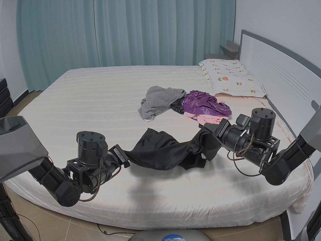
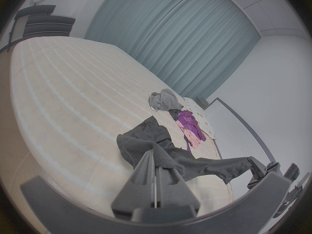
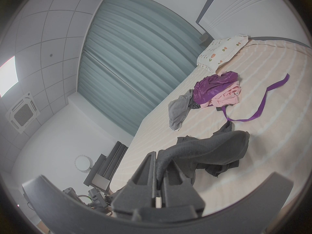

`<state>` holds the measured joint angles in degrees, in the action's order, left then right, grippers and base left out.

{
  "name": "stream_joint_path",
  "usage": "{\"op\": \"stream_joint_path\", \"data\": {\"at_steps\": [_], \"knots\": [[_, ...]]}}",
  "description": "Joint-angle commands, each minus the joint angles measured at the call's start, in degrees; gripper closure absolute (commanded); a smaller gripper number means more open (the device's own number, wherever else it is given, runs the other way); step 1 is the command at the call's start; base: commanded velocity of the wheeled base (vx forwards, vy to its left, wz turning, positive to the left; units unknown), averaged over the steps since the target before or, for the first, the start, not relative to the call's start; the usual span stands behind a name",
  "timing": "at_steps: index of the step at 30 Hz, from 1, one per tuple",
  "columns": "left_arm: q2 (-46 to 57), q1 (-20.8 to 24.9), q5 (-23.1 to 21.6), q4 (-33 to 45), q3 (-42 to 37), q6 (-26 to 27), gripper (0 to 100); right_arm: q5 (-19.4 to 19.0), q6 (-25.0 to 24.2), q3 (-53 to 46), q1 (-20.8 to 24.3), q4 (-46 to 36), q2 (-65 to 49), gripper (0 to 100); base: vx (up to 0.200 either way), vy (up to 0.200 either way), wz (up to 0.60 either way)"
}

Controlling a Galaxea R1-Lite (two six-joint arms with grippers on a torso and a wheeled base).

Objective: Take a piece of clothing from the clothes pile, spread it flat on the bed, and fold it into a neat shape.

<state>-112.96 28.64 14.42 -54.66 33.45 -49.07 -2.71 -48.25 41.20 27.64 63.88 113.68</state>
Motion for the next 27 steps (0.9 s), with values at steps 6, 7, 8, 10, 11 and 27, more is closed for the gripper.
{"op": "stream_joint_path", "data": {"at_steps": [6,7,8,10,11,27], "knots": [[0.28,-0.6,-0.01,-0.01,0.04,-0.33,100,-0.02,0.09,0.02,-0.21,-0.25,-0.21,100,0.0,0.0,0.0],[0.28,-0.69,-0.01,-0.01,0.04,-0.33,100,-0.02,0.09,0.02,-0.21,-0.25,-0.21,100,0.0,0.0,0.0],[0.28,-0.77,-0.01,0.08,0.12,-0.33,100,-0.02,0.09,0.02,-0.21,-0.25,-0.12,100,0.0,0.0,0.0],[0.28,-0.95,0.08,-0.09,0.47,-0.24,100,-0.02,0.09,0.02,-0.21,-0.25,0.23,100,0.0,0.0,0.0],[0.28,-0.95,0.17,-0.09,0.65,-0.24,100,-0.02,0.09,0.02,-0.21,-0.33,0.32,100,0.0,0.0,0.0],[1.95,-0.95,0.08,-0.62,0.3,-0.15,100,-0.02,0.17,0.02,-0.39,-0.33,0.23,100,0.0,0.125,0.0]]}}
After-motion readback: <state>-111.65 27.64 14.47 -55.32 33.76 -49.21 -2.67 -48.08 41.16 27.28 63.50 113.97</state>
